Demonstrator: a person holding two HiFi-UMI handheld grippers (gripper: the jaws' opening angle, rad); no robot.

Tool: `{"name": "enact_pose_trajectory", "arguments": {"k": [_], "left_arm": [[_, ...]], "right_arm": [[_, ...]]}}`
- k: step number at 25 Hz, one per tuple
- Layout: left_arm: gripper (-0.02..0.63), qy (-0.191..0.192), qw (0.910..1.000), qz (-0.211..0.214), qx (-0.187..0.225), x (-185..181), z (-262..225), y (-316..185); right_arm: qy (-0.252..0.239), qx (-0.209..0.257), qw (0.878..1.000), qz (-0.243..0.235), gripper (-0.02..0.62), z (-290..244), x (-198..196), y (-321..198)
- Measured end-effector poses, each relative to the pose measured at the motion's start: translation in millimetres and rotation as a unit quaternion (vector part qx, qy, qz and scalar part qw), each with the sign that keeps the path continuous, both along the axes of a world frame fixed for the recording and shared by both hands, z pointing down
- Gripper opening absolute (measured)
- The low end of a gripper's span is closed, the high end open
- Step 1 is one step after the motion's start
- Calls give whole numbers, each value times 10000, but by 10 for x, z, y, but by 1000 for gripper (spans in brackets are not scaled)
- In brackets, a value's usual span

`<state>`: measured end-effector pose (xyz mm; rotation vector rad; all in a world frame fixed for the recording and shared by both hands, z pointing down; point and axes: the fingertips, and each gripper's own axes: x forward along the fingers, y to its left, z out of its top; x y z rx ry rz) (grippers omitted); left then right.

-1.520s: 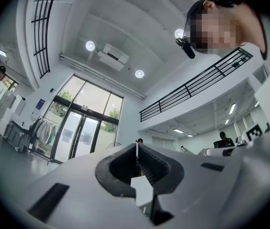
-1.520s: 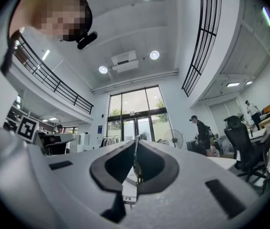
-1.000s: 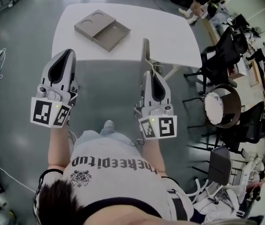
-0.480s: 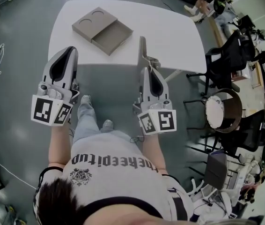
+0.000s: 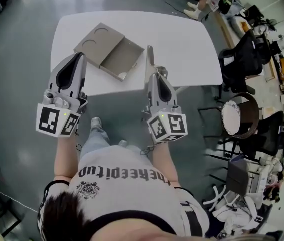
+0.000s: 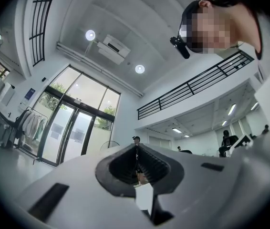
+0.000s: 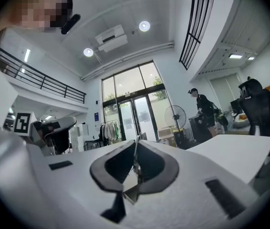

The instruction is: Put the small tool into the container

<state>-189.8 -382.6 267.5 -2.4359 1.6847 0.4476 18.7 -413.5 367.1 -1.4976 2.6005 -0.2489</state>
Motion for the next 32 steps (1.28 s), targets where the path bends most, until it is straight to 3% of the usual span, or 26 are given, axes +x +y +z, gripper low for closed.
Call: {"name": "enact_pose_trajectory", "arguments": {"k": [7, 16, 32], "left_arm": [[15, -29, 9996, 284, -10, -558, 25, -535], [15, -7, 9983, 576, -62, -880, 46, -986], [15, -73, 9982, 382, -463, -1365, 386, -1408]], "right_arm": [[-339, -777, 9953, 476, 12, 424, -453, -618], [-760, -1860, 9750, 953, 12, 1083, -690, -1154], [-1572, -3508, 9127, 1388, 12, 2401, -836, -1891]]}}
